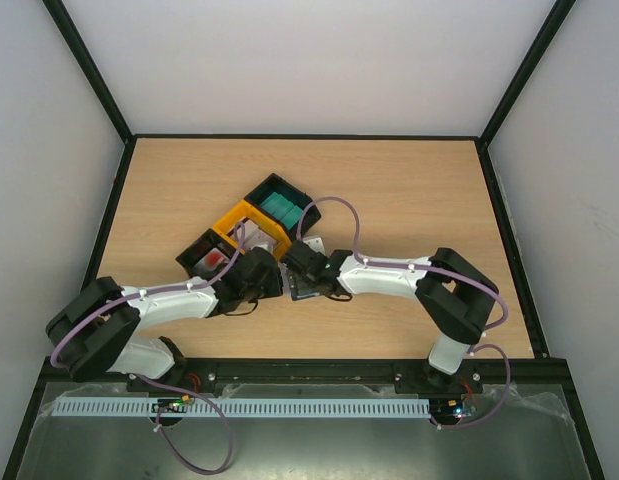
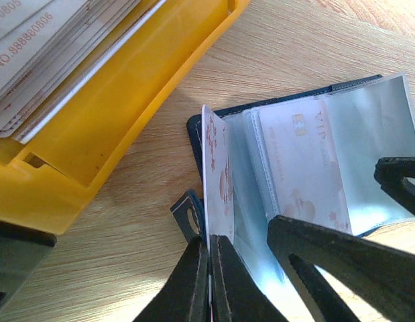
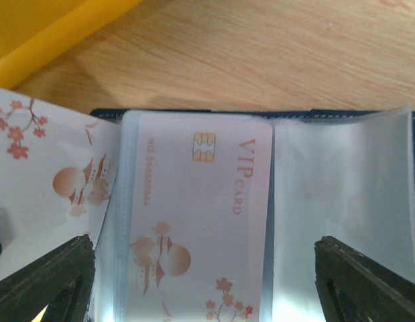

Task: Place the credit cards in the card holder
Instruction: Insert the credit card into the card holder.

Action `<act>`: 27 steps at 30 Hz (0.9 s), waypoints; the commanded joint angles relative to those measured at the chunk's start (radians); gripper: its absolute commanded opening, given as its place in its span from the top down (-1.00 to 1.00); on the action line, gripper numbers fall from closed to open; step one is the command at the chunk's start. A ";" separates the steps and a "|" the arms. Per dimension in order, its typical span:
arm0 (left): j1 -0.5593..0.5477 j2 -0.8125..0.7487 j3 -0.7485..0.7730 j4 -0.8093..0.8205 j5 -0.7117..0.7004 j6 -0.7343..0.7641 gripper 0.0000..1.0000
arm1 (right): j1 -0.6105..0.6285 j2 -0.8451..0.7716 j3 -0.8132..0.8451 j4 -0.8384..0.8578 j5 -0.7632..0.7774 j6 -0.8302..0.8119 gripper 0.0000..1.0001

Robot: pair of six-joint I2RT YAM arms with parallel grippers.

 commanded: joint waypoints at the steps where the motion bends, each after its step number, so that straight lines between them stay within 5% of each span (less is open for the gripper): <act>1: -0.003 0.032 -0.031 -0.095 0.025 0.009 0.95 | 0.004 -0.041 -0.035 0.037 -0.023 -0.011 -0.73; 27: -0.004 0.036 -0.040 -0.091 0.029 0.006 0.95 | 0.005 0.042 0.034 -0.141 0.183 0.011 -0.54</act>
